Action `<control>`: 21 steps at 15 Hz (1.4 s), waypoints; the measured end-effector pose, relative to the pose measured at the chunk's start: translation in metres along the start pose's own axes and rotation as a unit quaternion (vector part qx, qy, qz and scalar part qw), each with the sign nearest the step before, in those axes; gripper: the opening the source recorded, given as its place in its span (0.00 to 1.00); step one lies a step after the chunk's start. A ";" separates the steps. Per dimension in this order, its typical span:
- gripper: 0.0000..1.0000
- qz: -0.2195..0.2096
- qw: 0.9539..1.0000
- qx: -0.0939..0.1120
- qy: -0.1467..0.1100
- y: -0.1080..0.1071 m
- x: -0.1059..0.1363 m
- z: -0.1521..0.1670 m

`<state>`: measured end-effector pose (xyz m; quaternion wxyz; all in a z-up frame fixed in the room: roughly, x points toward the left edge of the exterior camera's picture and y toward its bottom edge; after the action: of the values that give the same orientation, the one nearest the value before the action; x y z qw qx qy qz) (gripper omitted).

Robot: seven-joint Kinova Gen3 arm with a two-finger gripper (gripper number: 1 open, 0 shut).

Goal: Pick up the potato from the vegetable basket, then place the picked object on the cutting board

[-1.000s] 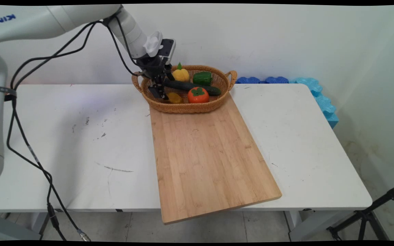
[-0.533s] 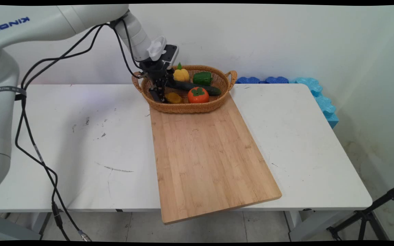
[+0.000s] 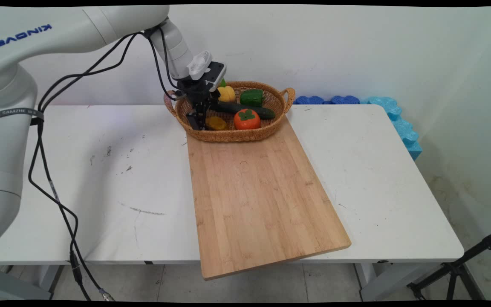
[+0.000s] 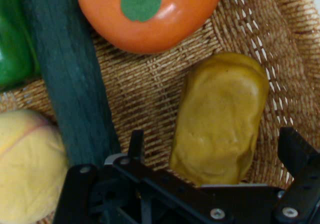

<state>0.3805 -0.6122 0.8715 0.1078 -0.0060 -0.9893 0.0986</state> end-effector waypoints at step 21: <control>0.00 0.024 1.000 -0.011 0.017 0.006 0.010 -0.025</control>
<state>0.3761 -0.6010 0.8958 0.1222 -0.0327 -0.9879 0.0902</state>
